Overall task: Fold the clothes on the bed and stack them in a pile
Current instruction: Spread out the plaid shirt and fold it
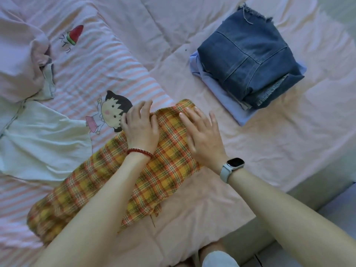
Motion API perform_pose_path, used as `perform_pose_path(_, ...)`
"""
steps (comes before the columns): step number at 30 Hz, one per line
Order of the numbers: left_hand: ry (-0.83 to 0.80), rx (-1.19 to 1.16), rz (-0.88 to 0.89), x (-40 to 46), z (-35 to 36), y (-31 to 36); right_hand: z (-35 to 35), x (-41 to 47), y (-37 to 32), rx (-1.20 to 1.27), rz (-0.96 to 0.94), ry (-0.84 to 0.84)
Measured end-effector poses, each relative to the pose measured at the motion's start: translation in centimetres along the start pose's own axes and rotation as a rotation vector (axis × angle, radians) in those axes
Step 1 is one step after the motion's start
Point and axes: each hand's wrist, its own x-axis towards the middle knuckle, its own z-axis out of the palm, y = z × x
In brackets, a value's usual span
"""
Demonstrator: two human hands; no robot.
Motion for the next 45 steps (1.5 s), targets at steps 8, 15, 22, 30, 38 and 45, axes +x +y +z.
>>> perform_pose_path(8, -0.315, 0.241, -0.232, -6.7, 1.2, -7.4, 4.7, 5.2, 2.4, -0.131, 0.176, -0.531)
perform_pose_path(15, -0.275, 0.228, -0.334, -7.4, 0.2, -9.7, 3.4, 3.7, 3.9, 0.454, 0.593, -0.318)
perform_pose_path(22, -0.357, 0.150, -0.199, -13.7, 1.6, -4.0, 2.1, -0.1, 3.5, 0.815, 0.859, -0.399)
perform_pose_path(30, -0.454, 0.202, -0.263, -13.0, 2.8, -4.7, 2.1, -1.8, 1.4, 0.799, 0.741, -0.192)
perform_pose_path(38, -0.502, 0.114, -0.252, -12.2, 1.9, -5.2, 0.8, -1.7, -1.1, 0.697, 0.596, -0.108)
perform_pose_path(45, -0.103, -0.526, -0.558, -13.9, -5.5, -8.1, -0.8, -2.3, -9.7, 0.594, 0.300, -0.061)
